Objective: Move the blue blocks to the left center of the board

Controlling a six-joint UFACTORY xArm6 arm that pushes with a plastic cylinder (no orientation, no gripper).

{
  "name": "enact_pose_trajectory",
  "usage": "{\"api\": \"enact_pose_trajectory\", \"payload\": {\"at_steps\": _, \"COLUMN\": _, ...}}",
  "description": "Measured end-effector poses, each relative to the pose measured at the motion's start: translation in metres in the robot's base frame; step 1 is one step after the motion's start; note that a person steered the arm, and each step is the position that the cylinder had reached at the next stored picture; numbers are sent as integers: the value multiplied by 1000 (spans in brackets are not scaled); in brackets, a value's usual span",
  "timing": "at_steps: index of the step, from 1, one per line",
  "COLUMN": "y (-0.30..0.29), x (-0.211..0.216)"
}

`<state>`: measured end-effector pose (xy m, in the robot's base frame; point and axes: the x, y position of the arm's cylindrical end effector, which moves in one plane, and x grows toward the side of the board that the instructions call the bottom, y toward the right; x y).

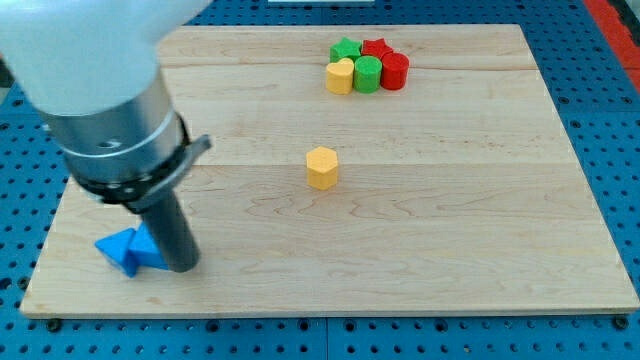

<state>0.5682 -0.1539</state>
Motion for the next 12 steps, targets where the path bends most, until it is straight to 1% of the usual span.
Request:
{"api": "enact_pose_trajectory", "payload": {"at_steps": 1, "y": -43, "x": -3}}
{"api": "enact_pose_trajectory", "payload": {"at_steps": 2, "y": -54, "x": 1}}
{"api": "enact_pose_trajectory", "payload": {"at_steps": 3, "y": -95, "x": 35}}
{"api": "enact_pose_trajectory", "payload": {"at_steps": 4, "y": -134, "x": 39}}
{"api": "enact_pose_trajectory", "payload": {"at_steps": 5, "y": -133, "x": -16}}
{"api": "enact_pose_trajectory", "payload": {"at_steps": 6, "y": -76, "x": -52}}
{"api": "enact_pose_trajectory", "payload": {"at_steps": 7, "y": -58, "x": -47}}
{"api": "enact_pose_trajectory", "payload": {"at_steps": 8, "y": -126, "x": -36}}
{"api": "enact_pose_trajectory", "payload": {"at_steps": 9, "y": -87, "x": 9}}
{"api": "enact_pose_trajectory", "payload": {"at_steps": 10, "y": -25, "x": 25}}
{"api": "enact_pose_trajectory", "payload": {"at_steps": 11, "y": -17, "x": 7}}
{"api": "enact_pose_trajectory", "payload": {"at_steps": 12, "y": -33, "x": -9}}
